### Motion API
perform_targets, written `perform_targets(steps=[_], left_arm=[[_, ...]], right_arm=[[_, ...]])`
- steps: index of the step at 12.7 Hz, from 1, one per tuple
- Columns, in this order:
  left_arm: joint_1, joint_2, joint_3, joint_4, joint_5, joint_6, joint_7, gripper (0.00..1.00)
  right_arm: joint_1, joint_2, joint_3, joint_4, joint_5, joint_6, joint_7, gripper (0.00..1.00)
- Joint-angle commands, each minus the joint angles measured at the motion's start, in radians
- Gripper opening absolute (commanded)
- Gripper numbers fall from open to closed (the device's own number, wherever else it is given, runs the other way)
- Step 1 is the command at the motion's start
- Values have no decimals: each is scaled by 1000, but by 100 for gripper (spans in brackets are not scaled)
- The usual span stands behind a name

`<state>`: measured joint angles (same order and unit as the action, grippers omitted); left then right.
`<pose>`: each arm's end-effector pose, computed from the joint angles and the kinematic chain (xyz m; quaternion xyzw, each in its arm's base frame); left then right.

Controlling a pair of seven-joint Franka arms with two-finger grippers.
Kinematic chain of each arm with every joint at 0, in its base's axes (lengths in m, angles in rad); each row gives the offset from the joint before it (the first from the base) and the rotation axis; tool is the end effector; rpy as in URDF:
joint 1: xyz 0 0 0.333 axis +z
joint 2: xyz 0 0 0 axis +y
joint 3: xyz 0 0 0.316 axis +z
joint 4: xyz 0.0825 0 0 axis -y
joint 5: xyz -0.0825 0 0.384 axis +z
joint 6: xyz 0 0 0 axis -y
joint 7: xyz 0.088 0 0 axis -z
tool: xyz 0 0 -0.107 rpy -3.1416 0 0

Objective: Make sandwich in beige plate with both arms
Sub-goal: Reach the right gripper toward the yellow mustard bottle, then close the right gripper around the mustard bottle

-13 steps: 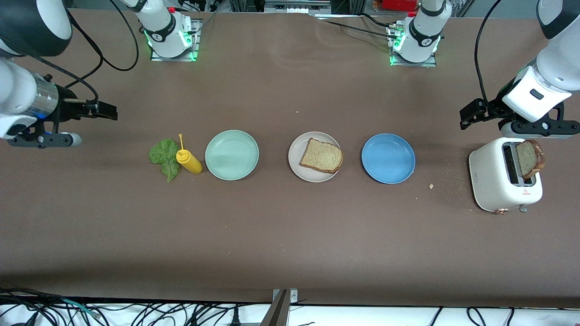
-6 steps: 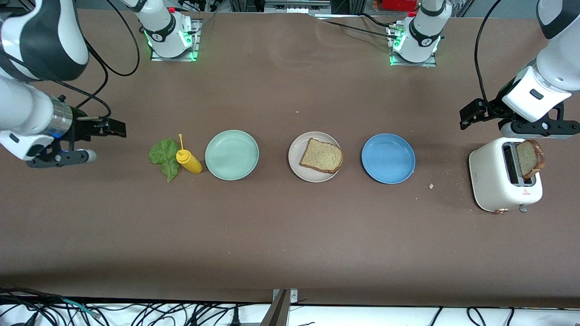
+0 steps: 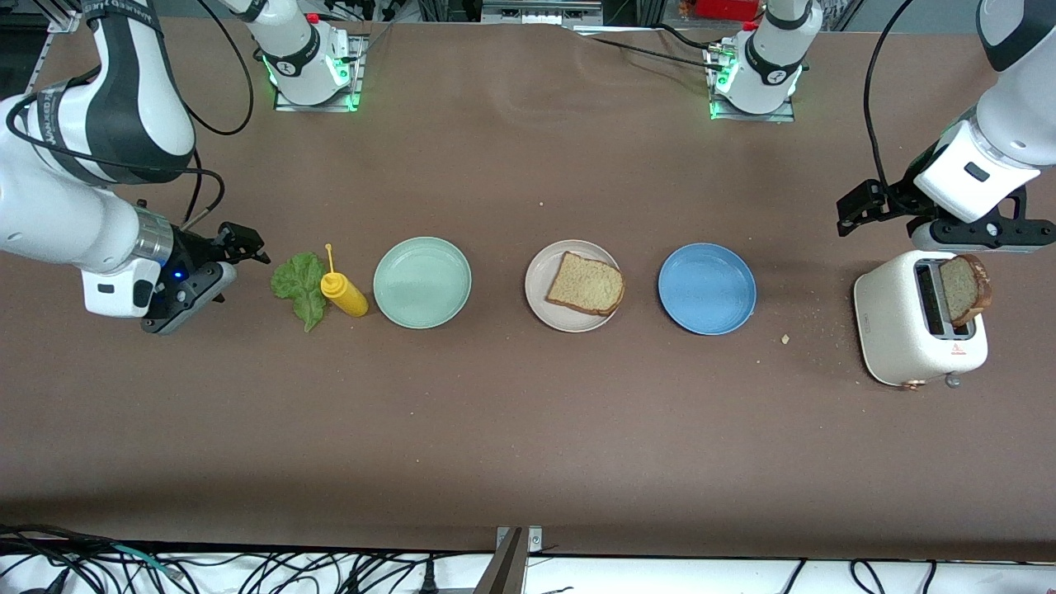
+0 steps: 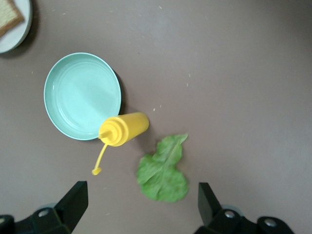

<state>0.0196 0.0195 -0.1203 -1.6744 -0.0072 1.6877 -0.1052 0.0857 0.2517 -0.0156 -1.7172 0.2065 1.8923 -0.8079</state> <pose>0.5643 -0.0571 0.5746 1.0000 0.0027 -0.0035 0.0044 0.6221 0.0595 0.4337 -0.9152 -0.3899 0.0014 0.1019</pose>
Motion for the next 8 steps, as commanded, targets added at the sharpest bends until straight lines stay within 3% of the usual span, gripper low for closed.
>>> perform_targets(steps=[1,4,8], left_arm=[[-12,-12,10,-7,23,-5,18,100],[-12,-12,10,-8,23,-5,18,100],[-12,-12,10,-8,23,-5,18,100]], right_arm=[[-47,-3,0,-80,127,94,-280,100],[-67,64,-33,-105,295,108,-562,100],[-87,115,-52,-104,300,94,-751,100]])
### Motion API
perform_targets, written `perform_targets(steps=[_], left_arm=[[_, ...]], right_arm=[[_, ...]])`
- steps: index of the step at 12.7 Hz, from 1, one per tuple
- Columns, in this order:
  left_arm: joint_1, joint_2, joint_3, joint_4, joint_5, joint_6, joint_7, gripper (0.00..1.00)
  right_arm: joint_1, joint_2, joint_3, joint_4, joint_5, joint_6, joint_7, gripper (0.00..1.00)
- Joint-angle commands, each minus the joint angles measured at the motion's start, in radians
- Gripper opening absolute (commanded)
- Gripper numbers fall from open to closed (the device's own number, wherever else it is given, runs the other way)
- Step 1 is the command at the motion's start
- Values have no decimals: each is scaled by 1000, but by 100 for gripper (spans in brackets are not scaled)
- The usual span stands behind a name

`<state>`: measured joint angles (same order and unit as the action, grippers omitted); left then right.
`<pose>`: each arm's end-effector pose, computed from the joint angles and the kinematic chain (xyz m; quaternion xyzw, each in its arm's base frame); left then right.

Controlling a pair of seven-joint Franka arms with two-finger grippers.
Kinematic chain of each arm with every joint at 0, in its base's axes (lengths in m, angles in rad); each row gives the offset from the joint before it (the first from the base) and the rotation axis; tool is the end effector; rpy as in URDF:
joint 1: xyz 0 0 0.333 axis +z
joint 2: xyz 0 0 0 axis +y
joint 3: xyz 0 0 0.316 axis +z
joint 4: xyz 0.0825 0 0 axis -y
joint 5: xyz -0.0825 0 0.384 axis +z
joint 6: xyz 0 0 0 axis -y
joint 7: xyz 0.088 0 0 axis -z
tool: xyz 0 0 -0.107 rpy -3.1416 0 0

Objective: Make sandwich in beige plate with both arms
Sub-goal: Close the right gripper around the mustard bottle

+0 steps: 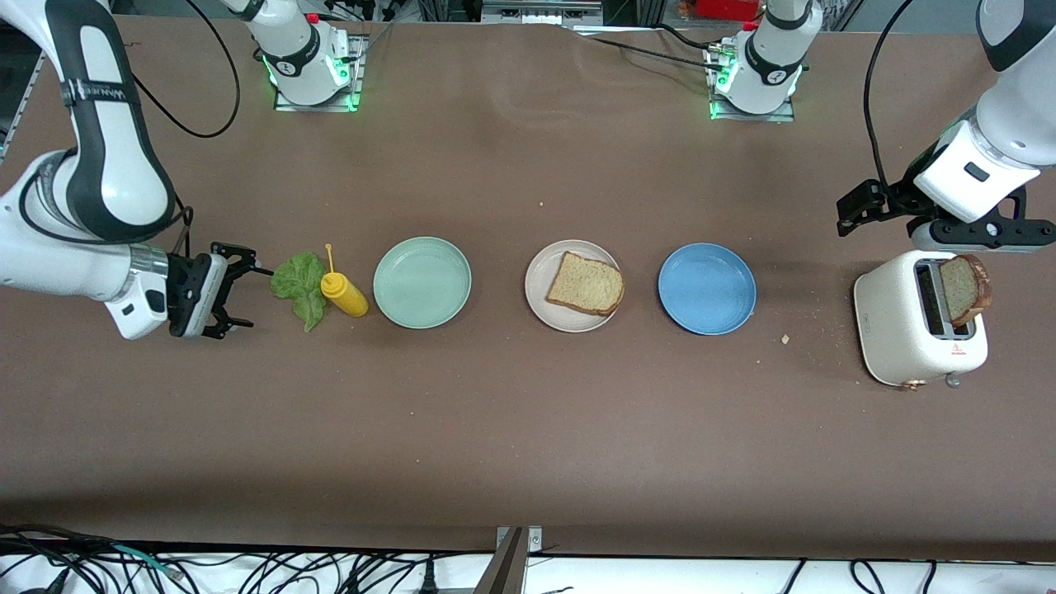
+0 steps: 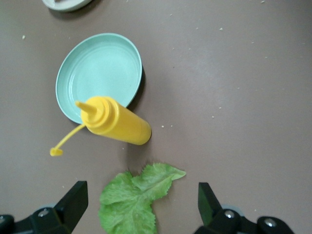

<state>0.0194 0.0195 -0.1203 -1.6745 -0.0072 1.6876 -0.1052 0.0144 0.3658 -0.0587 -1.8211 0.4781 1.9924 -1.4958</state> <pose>0.5643 -0.0572 0.5745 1.0000 0.0026 -0.0036 0.0044 0.6214 0.0031 0.3274 -0.8024 -0.5562 -0.0691 0.2051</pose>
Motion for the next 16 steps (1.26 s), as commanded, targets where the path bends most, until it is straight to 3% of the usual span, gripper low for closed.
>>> perform_targets(steps=[1,3,6,7,12,16], left_arm=[[-12,-12,10,-8,23,-5,18,100],[-12,-12,10,-7,23,-5,18,100],[-12,-12,10,-8,23,-5,18,100],[-12,-12,10,-8,23,-5,18,100],[-10,-12,10,-8,23,-5,18,100],[-10,-12,10,-8,23,-5,18,100]], right_arm=[[-16,7,-12,8,30,-30,-52,100],[-16,18,-12,0,45,-50,-69,100],[-31,111,-18,-35,357,-78,-480,100],[-31,122,-24,-70,417,-78,-568,100],[-36,142,-52,-202,568,-106,-895,100],[-36,166,-52,-251,635,-109,-985,100]])
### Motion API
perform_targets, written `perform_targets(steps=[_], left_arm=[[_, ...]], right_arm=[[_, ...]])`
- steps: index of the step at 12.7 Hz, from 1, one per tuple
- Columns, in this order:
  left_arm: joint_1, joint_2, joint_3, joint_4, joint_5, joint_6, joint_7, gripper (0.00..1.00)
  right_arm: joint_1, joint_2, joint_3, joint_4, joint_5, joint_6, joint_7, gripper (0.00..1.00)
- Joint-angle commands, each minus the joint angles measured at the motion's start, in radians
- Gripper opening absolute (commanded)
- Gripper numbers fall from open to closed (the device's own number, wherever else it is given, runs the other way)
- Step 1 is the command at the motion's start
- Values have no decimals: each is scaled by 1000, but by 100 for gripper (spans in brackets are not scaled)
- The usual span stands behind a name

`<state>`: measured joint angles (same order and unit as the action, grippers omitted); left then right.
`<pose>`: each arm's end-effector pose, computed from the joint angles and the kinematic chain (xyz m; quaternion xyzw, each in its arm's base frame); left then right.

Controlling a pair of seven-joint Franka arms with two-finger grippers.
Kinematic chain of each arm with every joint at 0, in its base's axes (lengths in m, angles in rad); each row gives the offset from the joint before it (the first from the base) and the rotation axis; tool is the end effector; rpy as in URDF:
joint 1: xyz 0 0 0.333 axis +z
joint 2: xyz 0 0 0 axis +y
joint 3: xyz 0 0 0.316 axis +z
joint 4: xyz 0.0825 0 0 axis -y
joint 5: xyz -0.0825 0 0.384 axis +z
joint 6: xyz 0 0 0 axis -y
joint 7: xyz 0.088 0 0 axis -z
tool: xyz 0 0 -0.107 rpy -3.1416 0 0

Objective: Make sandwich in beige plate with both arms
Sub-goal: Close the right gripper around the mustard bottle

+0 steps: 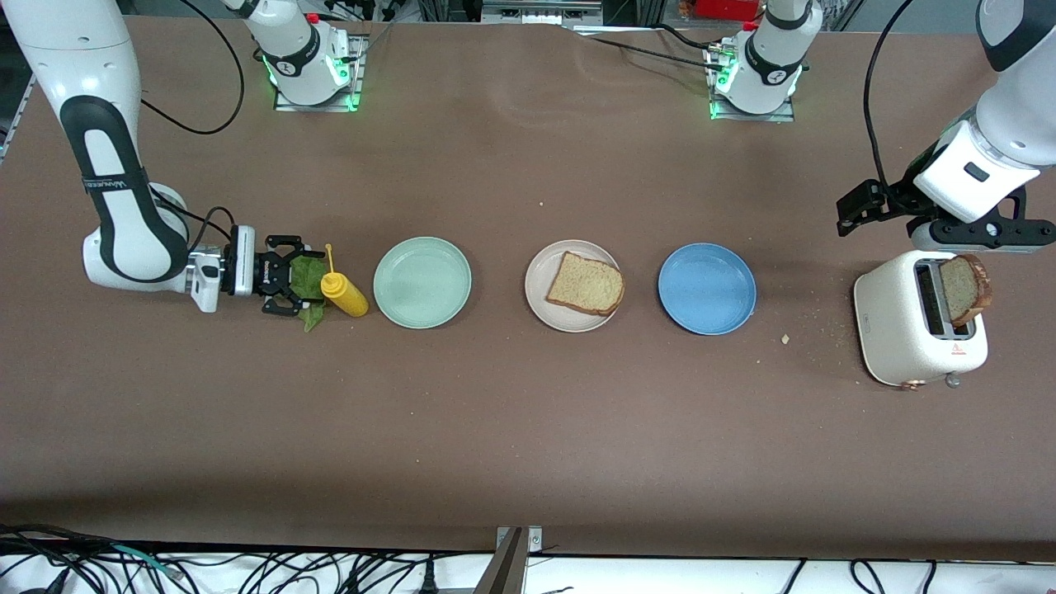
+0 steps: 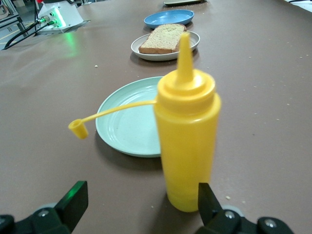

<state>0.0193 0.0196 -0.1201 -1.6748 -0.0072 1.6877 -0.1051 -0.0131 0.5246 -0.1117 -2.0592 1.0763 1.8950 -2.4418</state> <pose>0.5643 -0.0572 0.5743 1.0000 0.0026 -0.0038 0.0044 0.5388 -0.0039 0.1630 -0.6216 -0.6253 -0.2821 0.3782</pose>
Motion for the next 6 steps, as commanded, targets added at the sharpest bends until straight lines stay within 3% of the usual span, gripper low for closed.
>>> perform_targets(steps=[1,6], left_arm=[[-10,-12,10,-8,23,-5,18,100],[-9,-12,10,-8,23,-14,19,100]], right_arm=[[-7,17,1,-13,62,-11,-42,100],[-2,43,17,5,151,3,-31,100]])
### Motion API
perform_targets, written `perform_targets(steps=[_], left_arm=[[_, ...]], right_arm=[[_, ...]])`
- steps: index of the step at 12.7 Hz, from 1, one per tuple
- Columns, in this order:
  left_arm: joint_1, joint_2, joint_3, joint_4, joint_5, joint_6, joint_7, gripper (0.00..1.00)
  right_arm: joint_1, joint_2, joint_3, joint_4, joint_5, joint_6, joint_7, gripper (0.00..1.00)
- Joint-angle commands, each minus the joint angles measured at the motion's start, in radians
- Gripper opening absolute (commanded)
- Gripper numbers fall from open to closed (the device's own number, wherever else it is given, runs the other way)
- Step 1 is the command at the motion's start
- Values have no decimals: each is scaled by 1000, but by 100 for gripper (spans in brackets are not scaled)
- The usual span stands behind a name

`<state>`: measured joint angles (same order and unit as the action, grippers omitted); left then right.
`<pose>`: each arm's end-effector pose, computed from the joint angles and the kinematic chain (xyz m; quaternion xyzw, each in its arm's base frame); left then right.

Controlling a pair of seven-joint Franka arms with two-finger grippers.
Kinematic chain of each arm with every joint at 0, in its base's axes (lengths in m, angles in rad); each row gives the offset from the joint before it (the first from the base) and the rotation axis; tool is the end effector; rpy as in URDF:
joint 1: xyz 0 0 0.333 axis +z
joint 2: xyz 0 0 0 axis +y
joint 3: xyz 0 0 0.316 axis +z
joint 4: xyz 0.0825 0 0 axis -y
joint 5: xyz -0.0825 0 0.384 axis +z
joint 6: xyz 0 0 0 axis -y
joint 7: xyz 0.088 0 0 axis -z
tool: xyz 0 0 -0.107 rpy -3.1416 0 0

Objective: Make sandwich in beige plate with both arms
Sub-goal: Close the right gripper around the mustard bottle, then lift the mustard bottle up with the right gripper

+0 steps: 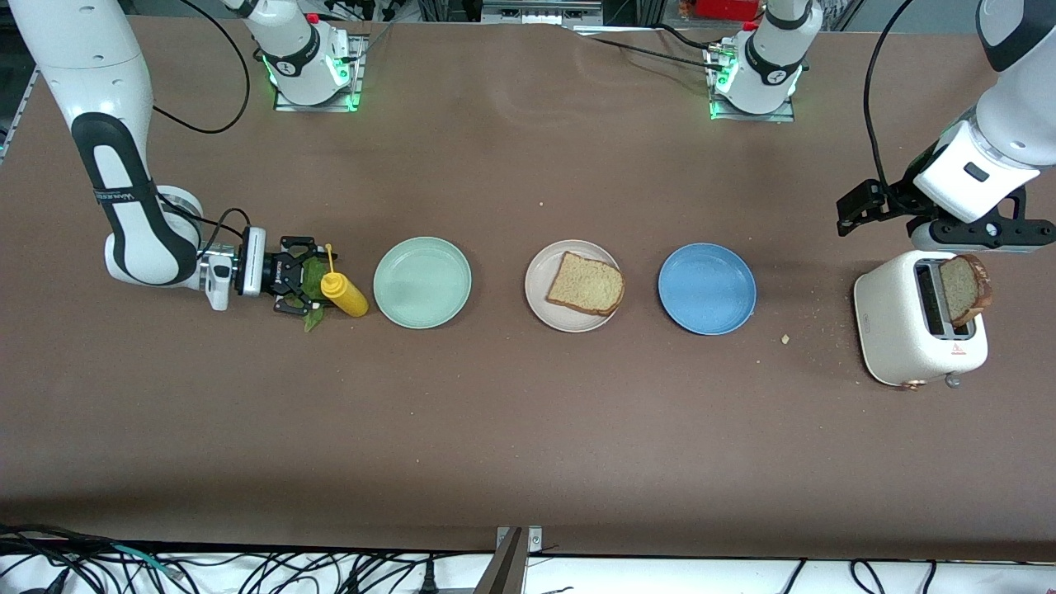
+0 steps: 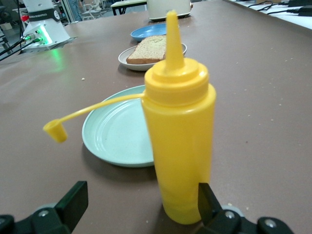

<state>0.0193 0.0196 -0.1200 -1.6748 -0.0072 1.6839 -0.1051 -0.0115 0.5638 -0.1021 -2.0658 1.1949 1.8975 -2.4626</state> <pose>0.5639 -0.0571 0.5740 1.0000 0.0026 -0.0056 0.0042 0.5364 0.0054 0.1438 -0.6362 -0.5866 -0.3131 0.3912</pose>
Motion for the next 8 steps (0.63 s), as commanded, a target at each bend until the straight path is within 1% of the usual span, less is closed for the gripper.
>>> perform_targets(steps=[1,3,4,5,7,8], left_arm=[[-9,-12,10,-8,23,-10,19,100],[-9,-12,10,-8,23,-12,21,100],[-9,-12,10,-8,23,-12,21,100],[-7,-12,10,-8,23,-12,21,100],[-6,-12,10,-8,23,-12,21,100],[-6,-12,11,-8,23,-12,21,100]], right_arm=[[-1,5,9,13,34,9,-6,100],[13,11,15,13,75,28,-6,99],[16,13,16,15,78,29,-6,99],[18,18,18,32,83,29,-6,94],[28,42,19,84,92,29,13,79],[38,44,24,85,112,31,19,68]])
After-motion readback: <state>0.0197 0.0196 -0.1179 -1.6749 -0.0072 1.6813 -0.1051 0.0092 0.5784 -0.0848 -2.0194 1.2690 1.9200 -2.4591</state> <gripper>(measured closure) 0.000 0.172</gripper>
